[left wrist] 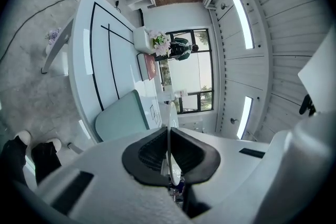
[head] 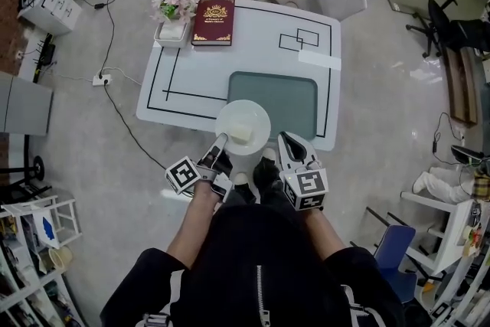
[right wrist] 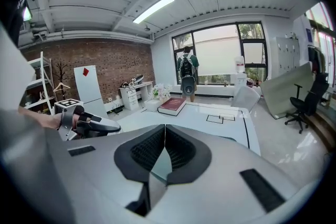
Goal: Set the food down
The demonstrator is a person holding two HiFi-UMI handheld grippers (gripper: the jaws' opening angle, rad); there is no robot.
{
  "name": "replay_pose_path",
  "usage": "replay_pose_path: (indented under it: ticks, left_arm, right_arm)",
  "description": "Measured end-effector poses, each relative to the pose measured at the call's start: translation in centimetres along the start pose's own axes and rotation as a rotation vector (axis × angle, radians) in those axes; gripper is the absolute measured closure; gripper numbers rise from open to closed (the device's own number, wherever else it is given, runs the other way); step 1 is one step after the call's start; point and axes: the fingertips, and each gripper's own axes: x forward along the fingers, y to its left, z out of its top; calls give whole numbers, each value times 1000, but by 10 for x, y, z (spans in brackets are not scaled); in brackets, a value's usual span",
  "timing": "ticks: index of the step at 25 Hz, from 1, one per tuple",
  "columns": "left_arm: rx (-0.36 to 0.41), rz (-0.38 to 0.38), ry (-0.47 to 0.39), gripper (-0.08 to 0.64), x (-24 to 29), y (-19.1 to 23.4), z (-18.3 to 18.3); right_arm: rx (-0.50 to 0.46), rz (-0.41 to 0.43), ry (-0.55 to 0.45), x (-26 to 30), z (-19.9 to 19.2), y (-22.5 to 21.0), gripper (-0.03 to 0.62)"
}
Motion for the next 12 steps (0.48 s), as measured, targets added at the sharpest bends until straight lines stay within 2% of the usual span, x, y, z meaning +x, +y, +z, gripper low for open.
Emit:
replay_pose_path:
  ticks: [6, 12]
  left_arm:
    - [-15, 34, -57, 546, 28, -1, 8]
    - [-8, 60, -100, 546, 53, 5, 7]
  right_arm:
    - [-11, 55, -17, 22, 23, -33, 583]
    - [-2, 81, -12, 34, 29, -74, 583]
